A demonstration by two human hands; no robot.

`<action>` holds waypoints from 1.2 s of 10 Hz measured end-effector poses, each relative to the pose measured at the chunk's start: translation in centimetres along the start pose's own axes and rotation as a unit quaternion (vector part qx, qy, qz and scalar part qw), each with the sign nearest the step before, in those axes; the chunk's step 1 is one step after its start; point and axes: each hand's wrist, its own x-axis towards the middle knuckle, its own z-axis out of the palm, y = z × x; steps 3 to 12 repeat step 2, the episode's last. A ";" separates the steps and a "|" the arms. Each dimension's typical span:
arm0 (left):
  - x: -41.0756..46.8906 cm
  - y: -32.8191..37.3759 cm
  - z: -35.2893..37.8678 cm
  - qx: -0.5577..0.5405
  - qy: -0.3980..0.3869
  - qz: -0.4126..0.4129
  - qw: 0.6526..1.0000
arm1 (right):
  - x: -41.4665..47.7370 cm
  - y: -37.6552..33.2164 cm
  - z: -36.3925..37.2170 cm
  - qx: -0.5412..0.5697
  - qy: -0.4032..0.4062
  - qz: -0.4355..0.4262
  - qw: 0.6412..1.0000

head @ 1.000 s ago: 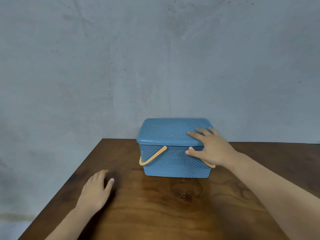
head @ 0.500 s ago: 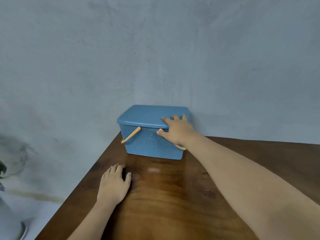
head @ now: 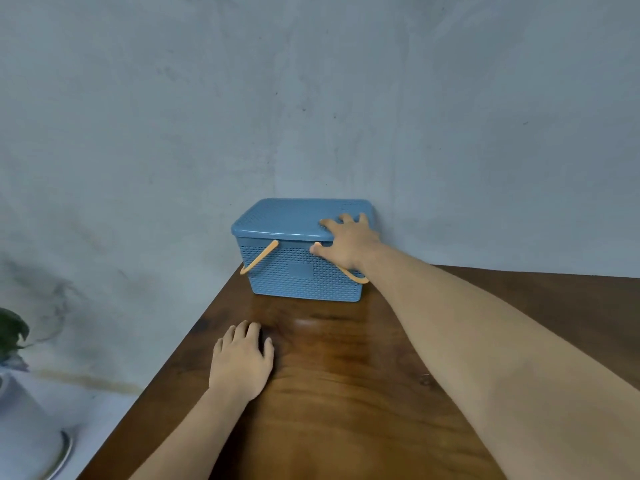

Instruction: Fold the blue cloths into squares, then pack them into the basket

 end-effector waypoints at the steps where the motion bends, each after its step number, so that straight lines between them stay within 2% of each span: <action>1: -0.4 2.0 -2.7 0.030 -0.062 0.023 0.997 | -1.9 0.4 -0.1 -0.015 0.000 -0.030 0.999; 2: 0.2 4.6 -5.2 0.041 -0.026 0.086 0.995 | -3.8 1.5 -0.2 -0.027 0.060 -0.075 0.995; 12: 0.2 4.6 -5.2 0.041 -0.026 0.086 0.995 | -3.8 1.5 -0.2 -0.027 0.060 -0.075 0.995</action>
